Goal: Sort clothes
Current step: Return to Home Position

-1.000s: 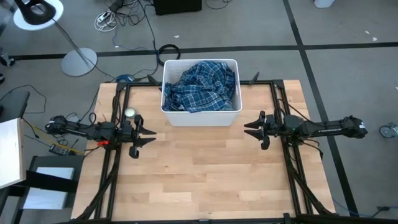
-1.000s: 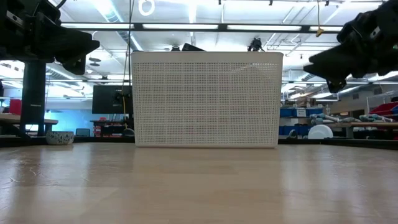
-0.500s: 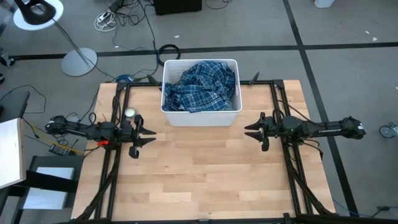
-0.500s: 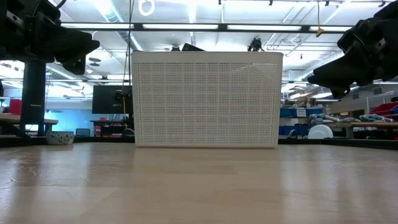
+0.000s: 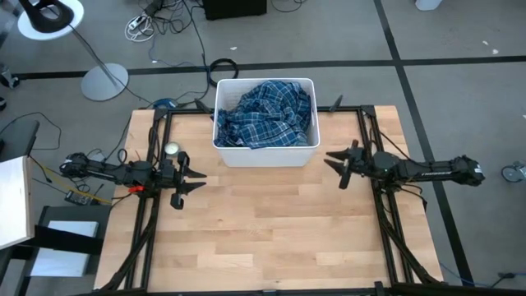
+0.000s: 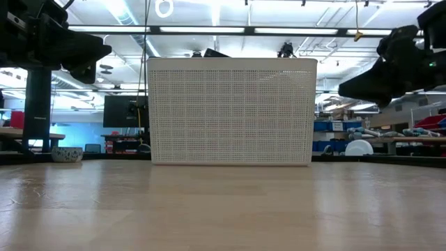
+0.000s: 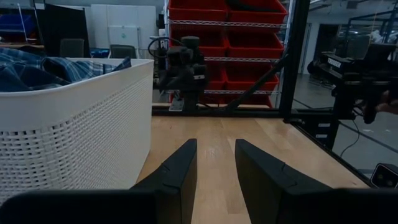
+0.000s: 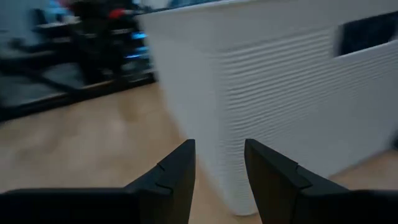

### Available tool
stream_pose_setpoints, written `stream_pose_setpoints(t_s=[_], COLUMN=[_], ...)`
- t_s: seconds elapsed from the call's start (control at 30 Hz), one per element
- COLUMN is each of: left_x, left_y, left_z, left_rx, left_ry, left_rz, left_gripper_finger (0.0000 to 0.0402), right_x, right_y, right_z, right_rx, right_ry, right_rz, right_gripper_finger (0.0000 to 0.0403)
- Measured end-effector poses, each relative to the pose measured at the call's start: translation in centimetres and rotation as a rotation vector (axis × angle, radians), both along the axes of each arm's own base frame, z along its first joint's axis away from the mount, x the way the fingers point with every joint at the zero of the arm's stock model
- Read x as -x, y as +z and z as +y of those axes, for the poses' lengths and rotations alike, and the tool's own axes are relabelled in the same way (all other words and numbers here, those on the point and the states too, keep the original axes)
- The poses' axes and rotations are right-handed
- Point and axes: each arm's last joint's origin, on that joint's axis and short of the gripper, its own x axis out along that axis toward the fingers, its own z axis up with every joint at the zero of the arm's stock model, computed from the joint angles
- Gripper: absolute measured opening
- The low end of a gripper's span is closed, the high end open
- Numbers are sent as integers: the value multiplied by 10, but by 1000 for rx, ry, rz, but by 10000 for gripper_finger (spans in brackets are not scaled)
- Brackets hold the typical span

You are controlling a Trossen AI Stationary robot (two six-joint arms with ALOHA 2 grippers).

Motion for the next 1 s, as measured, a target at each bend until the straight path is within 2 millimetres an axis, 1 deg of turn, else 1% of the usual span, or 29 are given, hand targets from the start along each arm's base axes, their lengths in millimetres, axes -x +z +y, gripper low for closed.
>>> stream_pose_setpoints(t_s=[0.07, 0.13, 0.33, 1.0], left_x=[0, 0, 0, 0], left_y=[0, 0, 0, 0], left_z=[0, 0, 0, 0], left_rx=[0, 0, 0, 0], left_ry=[0, 0, 0, 0], left_rz=[0, 1, 0, 0], left_gripper_finger=[115, 115, 115, 115], right_x=[0, 1, 0, 0], right_y=[0, 1, 3, 4], right_z=[-2, -3, -4, -4], right_rx=[42, 62, 64, 64], right_ry=[-60, -74, -77, -77], right_rz=[16, 20, -10, -17], right_gripper_finger=[142, 142, 142, 142])
